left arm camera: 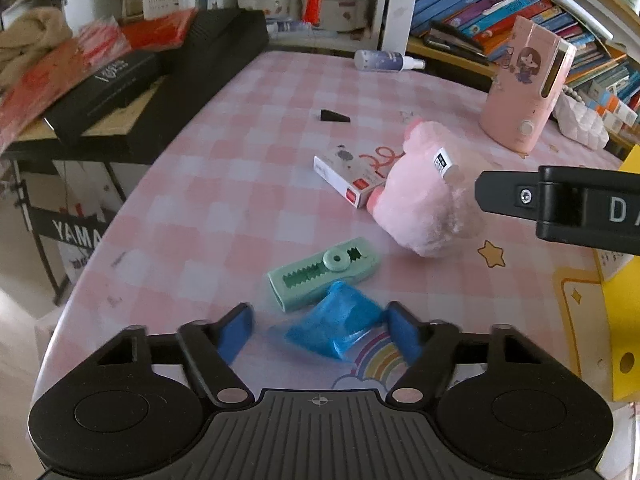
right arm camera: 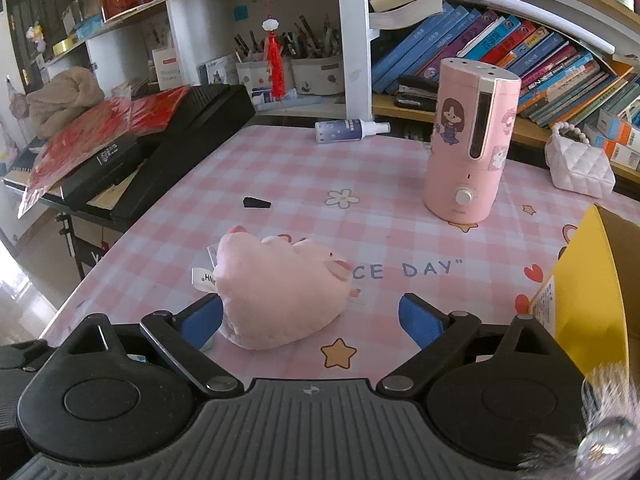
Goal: Organize objects
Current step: 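Grasp the blue cloth with the left tool while the right tool grasps the pink plush pig, then lift and carry the blue cloth and pink plush pig toward the yellow box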
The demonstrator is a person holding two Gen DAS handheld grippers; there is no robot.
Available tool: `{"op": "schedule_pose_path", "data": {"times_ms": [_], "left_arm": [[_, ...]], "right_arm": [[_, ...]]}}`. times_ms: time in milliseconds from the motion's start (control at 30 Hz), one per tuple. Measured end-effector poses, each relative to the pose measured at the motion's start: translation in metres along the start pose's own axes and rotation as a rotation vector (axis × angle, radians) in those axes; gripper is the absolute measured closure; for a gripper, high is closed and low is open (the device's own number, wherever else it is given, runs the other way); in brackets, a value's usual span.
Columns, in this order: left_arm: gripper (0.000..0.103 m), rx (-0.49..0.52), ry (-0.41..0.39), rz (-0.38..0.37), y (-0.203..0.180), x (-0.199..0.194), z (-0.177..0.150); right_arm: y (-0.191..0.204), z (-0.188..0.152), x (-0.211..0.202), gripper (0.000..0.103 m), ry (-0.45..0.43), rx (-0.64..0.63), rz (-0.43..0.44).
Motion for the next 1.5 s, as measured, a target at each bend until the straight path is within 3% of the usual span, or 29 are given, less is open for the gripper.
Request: {"op": "schedule_pose_path", "data": {"times_ms": [67, 100, 333, 567, 767, 933, 1000, 1067, 1500], "left_arm": [[0.066, 0.017, -0.003, -0.003, 0.0, -0.001, 0.0], [0.071, 0.019, 0.001, -0.01, 0.001, -0.003, 0.0], [0.072, 0.002, 0.029, -0.04, 0.01, -0.015, -0.011], [0.073, -0.025, -0.057, -0.044, 0.02, -0.041, -0.003], [0.073, -0.034, -0.062, -0.025, 0.029, -0.049, -0.006], [0.073, -0.037, -0.073, -0.023, 0.033, -0.054, -0.005], [0.073, -0.036, -0.085, -0.025, 0.033, -0.058, -0.002], [0.073, -0.04, -0.101, -0.027, 0.034, -0.063, 0.001], [0.073, -0.028, -0.178, -0.069, 0.025, -0.096, 0.001]], "right_arm": [[0.001, 0.0, 0.002, 0.006, 0.002, -0.004, 0.002], [0.001, 0.0, 0.004, 0.006, 0.005, -0.005, 0.002], [0.013, -0.001, 0.019, 0.0, 0.029, -0.029, 0.008], [0.029, 0.0, 0.038, 0.0, 0.027, -0.099, -0.015], [0.035, 0.001, 0.065, 0.0, 0.036, -0.152, -0.027], [0.033, -0.001, 0.078, 0.011, 0.031, -0.146, -0.019], [0.032, 0.001, 0.073, 0.02, 0.022, -0.152, -0.018], [0.03, 0.002, 0.064, 0.021, 0.015, -0.132, -0.007], [-0.002, -0.002, -0.034, 0.02, -0.053, -0.004, -0.006]]}}
Point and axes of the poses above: each gripper's, at about its wrist camera, not at the fingertips, and x roughly the way its jaws point, y to its left, z to its top, the point moved 8 cm from there along x, roughly the way its jaws point, and after that the axes turned 6 degrees about -z, right-handed, at the moved point
